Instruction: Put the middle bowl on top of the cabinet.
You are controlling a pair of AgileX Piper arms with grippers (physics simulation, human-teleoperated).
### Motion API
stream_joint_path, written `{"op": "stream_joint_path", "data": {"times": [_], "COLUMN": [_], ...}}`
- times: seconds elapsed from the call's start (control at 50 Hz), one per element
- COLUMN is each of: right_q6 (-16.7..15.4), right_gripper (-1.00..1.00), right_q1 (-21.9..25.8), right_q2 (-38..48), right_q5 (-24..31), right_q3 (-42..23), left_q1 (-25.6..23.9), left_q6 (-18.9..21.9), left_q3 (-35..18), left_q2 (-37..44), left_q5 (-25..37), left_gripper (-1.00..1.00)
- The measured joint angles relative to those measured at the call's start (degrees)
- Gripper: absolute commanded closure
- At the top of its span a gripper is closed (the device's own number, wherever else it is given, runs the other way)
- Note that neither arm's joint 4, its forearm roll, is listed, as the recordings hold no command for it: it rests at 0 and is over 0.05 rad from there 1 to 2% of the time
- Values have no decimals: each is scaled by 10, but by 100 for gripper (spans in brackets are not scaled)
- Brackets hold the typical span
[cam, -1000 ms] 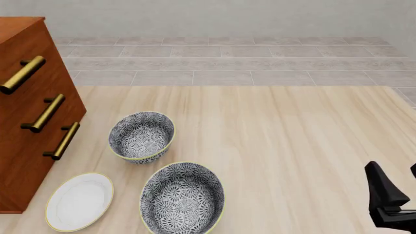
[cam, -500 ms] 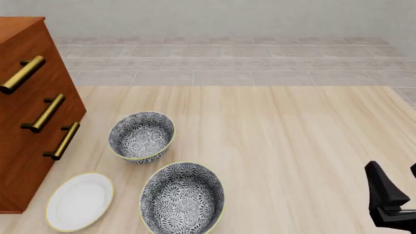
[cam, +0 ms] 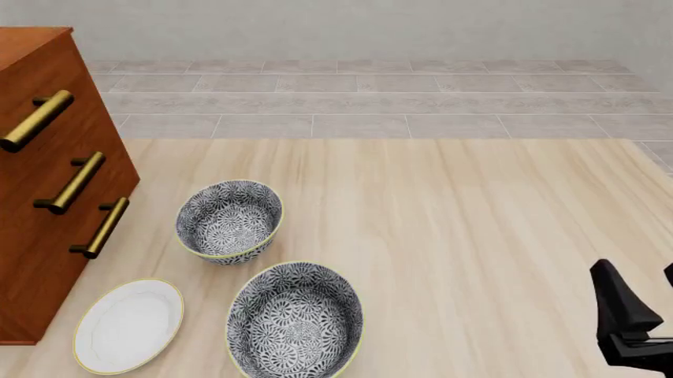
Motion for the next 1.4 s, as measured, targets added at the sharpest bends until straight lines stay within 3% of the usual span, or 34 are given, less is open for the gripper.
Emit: {"op": "stream_joint_path", "data": {"times": [0.3, 0.32, 0.86, 1.4], "right_q6": [1, 1, 2, 0], "right_gripper": [-100, -100, -100, -100], "right_q1": [-1, -1, -2, -1], "right_q2": [-2, -2, -10, -16], "right_q5": [1, 1, 9, 15], "right_q3": [0, 0, 0, 0], "left_q1": [-12, -13, -31, -23], "left_q6": [-18, -19, -30, -39], "left_q3": [6, 7, 8, -47], "left_q2": [-8, -8, -16, -39], "left_q5": [-10, -11, -24, 0], "left_gripper": [100, -100, -100, -100]}}
